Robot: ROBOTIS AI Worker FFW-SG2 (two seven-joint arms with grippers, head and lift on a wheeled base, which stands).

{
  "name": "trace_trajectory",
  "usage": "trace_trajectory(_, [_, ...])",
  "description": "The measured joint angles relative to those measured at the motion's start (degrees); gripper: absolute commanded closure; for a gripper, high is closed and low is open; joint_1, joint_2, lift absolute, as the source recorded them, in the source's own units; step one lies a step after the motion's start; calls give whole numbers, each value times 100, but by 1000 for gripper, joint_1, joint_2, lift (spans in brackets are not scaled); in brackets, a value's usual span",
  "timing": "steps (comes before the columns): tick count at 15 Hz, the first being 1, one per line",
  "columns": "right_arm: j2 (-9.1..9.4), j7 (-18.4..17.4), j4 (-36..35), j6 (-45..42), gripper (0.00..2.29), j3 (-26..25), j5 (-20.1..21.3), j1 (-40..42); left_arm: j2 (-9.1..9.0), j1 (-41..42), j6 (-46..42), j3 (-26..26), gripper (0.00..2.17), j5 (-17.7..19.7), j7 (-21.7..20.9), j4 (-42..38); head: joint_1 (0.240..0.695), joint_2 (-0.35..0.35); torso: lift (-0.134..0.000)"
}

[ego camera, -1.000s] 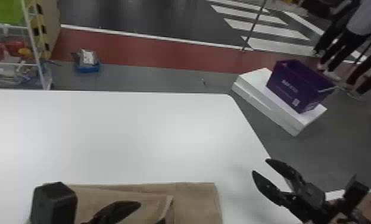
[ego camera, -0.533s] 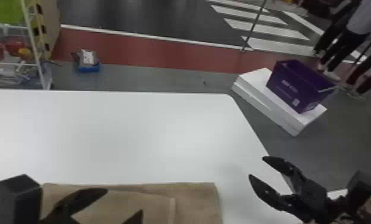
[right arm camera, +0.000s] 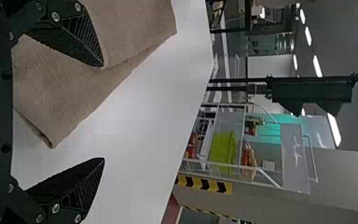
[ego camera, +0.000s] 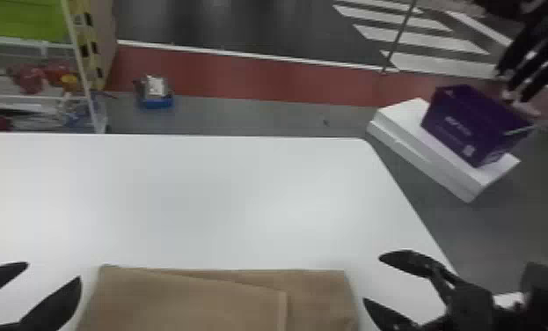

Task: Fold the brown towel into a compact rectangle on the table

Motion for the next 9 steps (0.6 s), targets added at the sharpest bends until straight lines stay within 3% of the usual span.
trace_trajectory(2, [-26, 71, -189, -737, 181, 113, 293, 98, 0, 0, -2, 412, 33, 236, -135, 127, 695, -58, -134])
trace_trajectory(4, [-112, 241, -502, -1933, 178, 126, 749, 122, 0, 7, -2, 713, 33, 431, -252, 197, 695, -10, -134])
trace_trajectory(8, [-577, 243, -1083, -3729, 181, 98, 1753, 125, 0, 18, -2, 955, 33, 655, -362, 225, 695, 61, -134])
trace_trajectory(9, [-701, 242, -1122, -4519, 181, 115, 2134, 133, 0, 28, -2, 988, 33, 704, -387, 231, 695, 71, -134])
